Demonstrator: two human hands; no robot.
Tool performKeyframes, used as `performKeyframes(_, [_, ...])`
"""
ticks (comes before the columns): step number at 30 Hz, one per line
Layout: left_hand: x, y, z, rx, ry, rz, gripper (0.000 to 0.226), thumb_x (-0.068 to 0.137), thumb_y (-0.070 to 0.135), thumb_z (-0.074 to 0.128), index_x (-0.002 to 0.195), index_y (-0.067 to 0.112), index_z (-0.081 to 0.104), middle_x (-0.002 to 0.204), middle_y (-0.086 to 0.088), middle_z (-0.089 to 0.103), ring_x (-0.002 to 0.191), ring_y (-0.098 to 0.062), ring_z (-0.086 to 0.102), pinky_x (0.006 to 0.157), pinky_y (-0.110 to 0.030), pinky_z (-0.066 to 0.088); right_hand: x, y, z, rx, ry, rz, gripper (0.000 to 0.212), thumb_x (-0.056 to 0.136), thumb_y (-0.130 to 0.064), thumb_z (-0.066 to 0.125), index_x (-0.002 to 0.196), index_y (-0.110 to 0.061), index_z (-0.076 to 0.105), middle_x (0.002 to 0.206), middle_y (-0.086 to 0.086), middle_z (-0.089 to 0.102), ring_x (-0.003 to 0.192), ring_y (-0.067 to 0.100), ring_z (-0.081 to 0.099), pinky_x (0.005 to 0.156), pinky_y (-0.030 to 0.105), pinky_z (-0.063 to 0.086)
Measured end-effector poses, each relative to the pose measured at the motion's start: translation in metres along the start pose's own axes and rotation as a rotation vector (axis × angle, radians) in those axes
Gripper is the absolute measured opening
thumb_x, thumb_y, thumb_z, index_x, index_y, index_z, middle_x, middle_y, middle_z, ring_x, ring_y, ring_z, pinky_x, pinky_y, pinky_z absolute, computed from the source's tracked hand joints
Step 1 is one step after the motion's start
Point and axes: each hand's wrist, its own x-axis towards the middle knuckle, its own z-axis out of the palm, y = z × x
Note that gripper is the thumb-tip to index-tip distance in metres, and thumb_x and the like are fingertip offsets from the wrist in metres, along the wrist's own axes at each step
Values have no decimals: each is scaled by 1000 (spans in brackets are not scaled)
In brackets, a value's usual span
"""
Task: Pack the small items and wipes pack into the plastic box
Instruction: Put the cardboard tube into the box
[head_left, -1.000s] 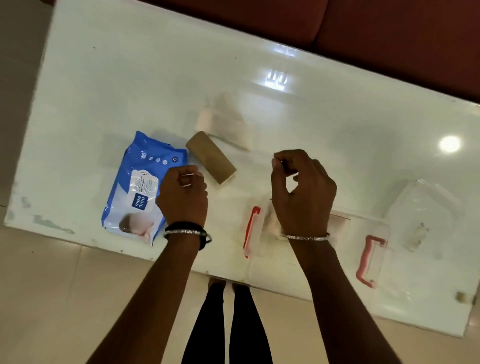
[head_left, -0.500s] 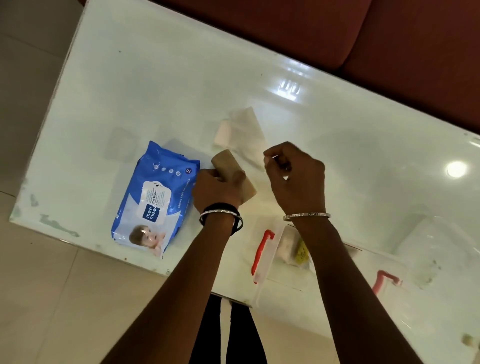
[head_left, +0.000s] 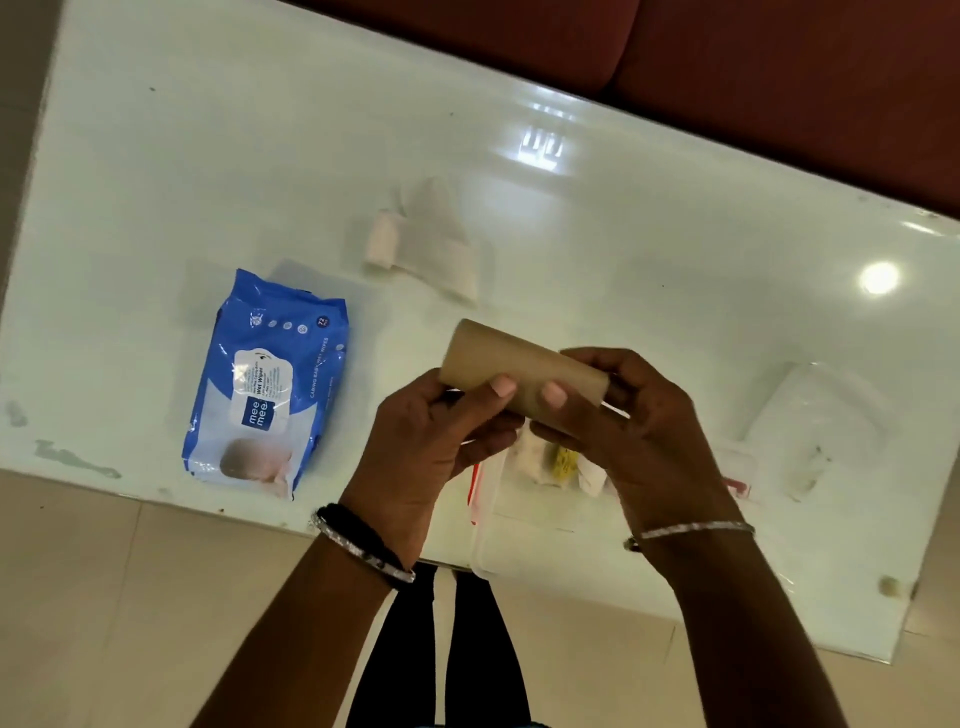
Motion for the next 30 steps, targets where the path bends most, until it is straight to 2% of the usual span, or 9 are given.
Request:
performKeyframes(2, [-7,-8,2,98,19,27,45,66,28,77,105,7,68,95,-20,74,83,-27,74,72,-30,61,-16,7,-22,39,37,23,44,71,-24,83,108,-9,66,103,9,75,88,28,76,77,35,62])
performKeyframes(4, [-11,-18,0,288,70,85,31,73,27,78,100,15,69,90,-11,75,82,-21,75,71,-29,61,-32,17,-45,42,51,47,46,68,-24,83,108,-7,67,105,12,75,94,30,75,81,37,60])
performKeyframes(7, [-18,-36,-10,727,172,246,23,76,35,76,96,31,66,87,12,70,78,6,67,60,-5,50,-51,37,-72,9,71,129,42,69,-24,81,106,-7,71,109,16,72,96,31,74,82,37,60])
performKeyframes(11, [-26,-53,-22,949,179,349,33,74,38,77,102,35,62,97,17,63,82,0,63,64,-3,49,-61,66,-83,-146,112,262,24,80,-13,76,103,-10,73,107,14,72,87,28,76,73,27,61])
performKeyframes(14, [-31,-62,-29,1006,154,336,39,73,36,79,106,37,59,98,18,61,84,0,63,61,-6,50,-54,87,-76,-321,159,312,21,84,-11,74,105,-13,71,103,10,70,89,31,73,77,37,63])
performKeyframes(18, [-35,-70,-33,1017,156,304,37,74,28,80,106,33,61,91,15,65,75,-2,66,62,-10,51,-41,103,-57,-458,249,348,29,75,-25,84,98,-14,71,90,8,75,83,28,73,84,49,59])
performKeyframes(24, [-34,-73,-34,984,158,271,32,77,25,77,103,33,62,81,16,67,68,1,67,59,-4,48,-30,119,-38,-549,395,397,31,69,-30,87,87,-14,69,86,8,76,88,31,73,89,46,56])
performKeyframes(26, [-34,-73,-35,974,151,260,31,78,24,77,104,30,62,82,15,68,68,-2,68,60,-6,49,-28,119,-33,-647,402,385,30,71,-30,85,89,-12,71,88,8,75,90,28,71,87,37,55])
performKeyframes(30, [-33,-71,-39,932,139,245,26,80,23,75,103,27,64,81,11,71,71,-7,70,64,-14,52,-33,105,-27,-878,420,319,19,80,-31,77,82,-13,71,78,1,69,82,24,67,64,25,44])
